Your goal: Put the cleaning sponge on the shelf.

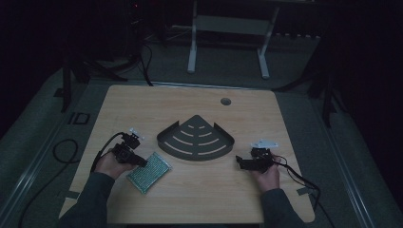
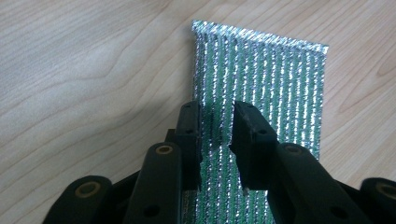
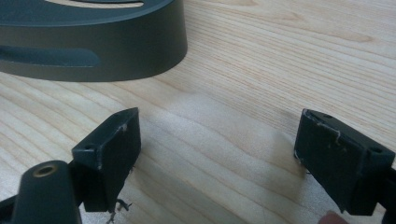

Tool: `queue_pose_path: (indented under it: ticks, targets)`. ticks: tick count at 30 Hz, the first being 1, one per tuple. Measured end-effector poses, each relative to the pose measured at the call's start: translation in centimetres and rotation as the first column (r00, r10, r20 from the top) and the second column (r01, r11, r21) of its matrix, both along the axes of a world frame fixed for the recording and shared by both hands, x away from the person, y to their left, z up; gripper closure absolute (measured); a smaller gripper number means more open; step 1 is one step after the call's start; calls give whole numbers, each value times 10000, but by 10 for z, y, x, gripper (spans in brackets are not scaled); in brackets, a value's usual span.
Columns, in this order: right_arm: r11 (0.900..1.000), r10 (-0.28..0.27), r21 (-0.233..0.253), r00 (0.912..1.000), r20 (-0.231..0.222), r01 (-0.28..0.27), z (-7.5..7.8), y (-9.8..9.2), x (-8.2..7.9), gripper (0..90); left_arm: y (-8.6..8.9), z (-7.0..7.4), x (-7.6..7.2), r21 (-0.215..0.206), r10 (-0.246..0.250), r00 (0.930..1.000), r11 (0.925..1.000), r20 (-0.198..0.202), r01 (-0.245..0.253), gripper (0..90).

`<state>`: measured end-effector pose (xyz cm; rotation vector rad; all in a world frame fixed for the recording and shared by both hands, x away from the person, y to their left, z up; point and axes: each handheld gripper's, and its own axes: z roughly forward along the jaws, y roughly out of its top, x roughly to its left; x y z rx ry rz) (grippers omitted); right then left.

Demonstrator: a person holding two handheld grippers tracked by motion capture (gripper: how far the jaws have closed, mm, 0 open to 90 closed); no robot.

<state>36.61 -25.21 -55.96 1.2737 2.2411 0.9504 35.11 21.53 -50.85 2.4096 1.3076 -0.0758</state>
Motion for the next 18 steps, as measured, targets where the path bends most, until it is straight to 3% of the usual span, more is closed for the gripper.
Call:
queue_pose_path:
  ticks: [18]
  targets:
    - [10000,-2,2,10000,0,2,0,0,0,141,5,-7,7,-16,97,9992,10000,-399,-98,731]
